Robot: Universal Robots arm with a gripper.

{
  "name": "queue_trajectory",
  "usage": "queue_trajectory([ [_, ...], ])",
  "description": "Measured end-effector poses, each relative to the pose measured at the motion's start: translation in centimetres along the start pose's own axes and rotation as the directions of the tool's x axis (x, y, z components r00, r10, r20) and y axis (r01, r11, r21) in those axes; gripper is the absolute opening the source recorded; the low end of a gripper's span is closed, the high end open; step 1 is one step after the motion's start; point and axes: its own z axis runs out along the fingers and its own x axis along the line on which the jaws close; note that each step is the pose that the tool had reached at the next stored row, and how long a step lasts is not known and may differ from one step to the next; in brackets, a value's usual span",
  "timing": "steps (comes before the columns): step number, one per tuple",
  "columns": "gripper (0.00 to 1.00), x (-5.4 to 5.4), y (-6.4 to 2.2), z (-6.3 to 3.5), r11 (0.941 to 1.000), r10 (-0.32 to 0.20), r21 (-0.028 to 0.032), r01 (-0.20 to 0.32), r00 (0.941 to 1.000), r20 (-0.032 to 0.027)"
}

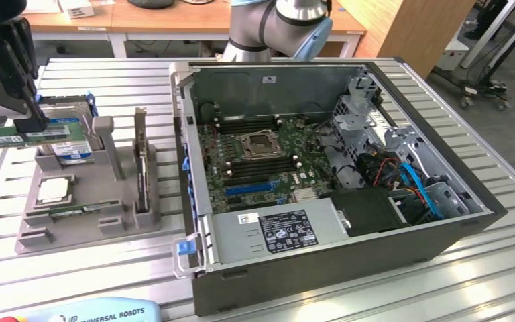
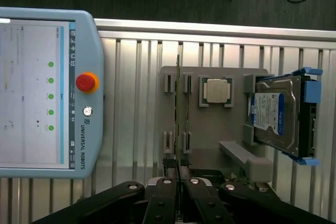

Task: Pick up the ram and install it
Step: 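Pick up the ram and move it above insertion slot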

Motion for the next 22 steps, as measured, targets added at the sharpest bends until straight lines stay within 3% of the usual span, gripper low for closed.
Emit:
queue_trajectory([
  [22,0.11,0.0,-5.22,-0.19,1.0,0.0,-0.0001,0.0,1.0,0.0],
])
